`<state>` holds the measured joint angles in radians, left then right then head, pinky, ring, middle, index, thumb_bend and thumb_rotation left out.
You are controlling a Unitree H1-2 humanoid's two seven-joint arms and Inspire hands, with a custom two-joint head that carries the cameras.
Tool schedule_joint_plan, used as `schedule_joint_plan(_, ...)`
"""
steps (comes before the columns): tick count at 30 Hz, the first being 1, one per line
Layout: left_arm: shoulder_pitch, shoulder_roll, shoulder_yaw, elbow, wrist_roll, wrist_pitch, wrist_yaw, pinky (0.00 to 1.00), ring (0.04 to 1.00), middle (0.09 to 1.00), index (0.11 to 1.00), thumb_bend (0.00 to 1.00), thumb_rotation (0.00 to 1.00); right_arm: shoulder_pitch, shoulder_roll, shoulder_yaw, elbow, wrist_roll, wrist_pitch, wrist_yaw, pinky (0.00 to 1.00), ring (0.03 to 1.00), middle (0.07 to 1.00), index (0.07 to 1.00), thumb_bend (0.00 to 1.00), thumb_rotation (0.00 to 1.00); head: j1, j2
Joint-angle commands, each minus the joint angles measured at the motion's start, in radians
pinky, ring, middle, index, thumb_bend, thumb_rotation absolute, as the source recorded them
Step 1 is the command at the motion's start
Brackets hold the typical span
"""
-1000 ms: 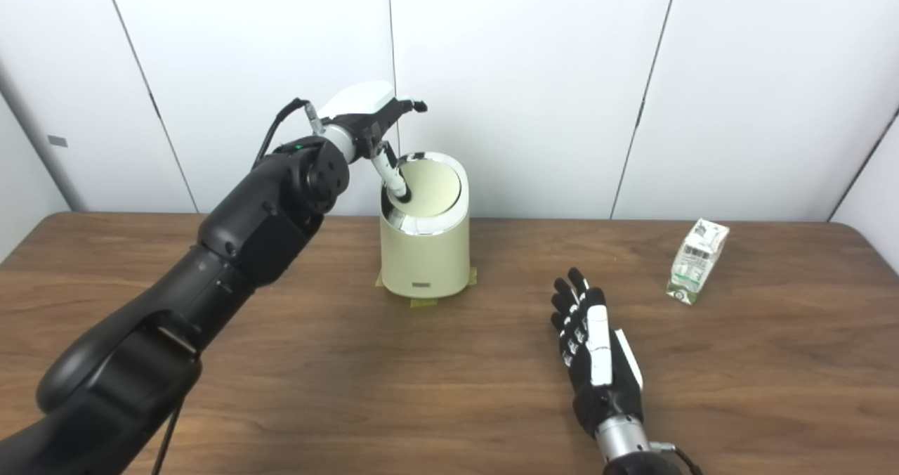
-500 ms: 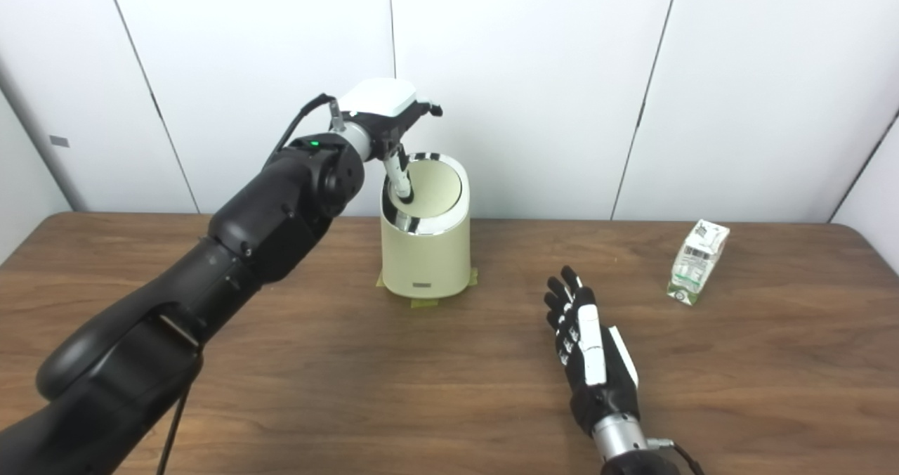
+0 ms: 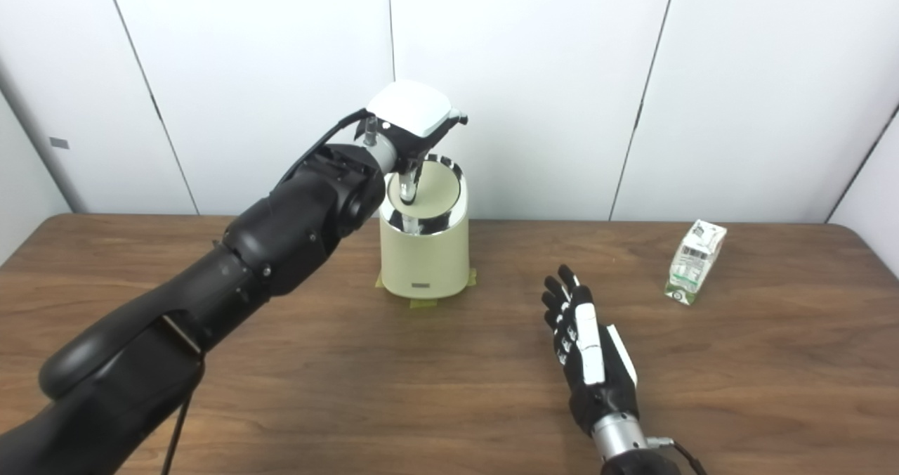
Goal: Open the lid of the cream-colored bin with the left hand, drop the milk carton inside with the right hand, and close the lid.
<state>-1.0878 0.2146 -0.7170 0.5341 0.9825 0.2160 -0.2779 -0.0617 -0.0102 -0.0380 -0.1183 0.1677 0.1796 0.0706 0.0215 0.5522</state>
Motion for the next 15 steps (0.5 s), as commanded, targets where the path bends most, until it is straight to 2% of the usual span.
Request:
schedule_joint_plan(1, 0.047, 0.003, -0.011, 0.025, -0.004, -0.014, -0.043, 0.90, 0.925, 0.920, 0.908, 0.88, 0.00, -0.026, -0.001, -0.002, -0.025, 0.008, -0.028, 0.005, 1.00, 0.975, 0.966, 1.000, 0.66, 1.00, 0.001, 0.001)
schedule_joint_plan(5, 0.034, -0.001, 0.022, 0.039, -0.026, -0.023, -0.040, 0.89, 0.916, 0.912, 0.898, 0.89, 0.00, -0.029, -0.002, -0.002, -0.020, 0.008, -0.030, 0.006, 1.00, 0.974, 0.968, 1.000, 0.65, 1.00, 0.000, 0.002)
schedule_joint_plan(14, -0.055, 0.003, 0.158, -0.017, -0.106, 0.023, -0.096, 0.86, 0.913, 0.905, 0.882, 0.86, 0.00, -0.035, -0.004, -0.006, -0.006, 0.013, -0.037, 0.013, 1.00, 0.975, 0.968, 1.000, 0.65, 1.00, 0.001, -0.002)
schedule_joint_plan(15, -0.061, 0.003, 0.177, -0.025, -0.118, 0.028, -0.100, 0.83, 0.902, 0.909, 0.872, 0.85, 0.00, -0.036, -0.005, -0.006, -0.005, 0.011, -0.038, 0.014, 1.00, 0.975, 0.969, 1.000, 0.65, 1.00, 0.001, -0.002)
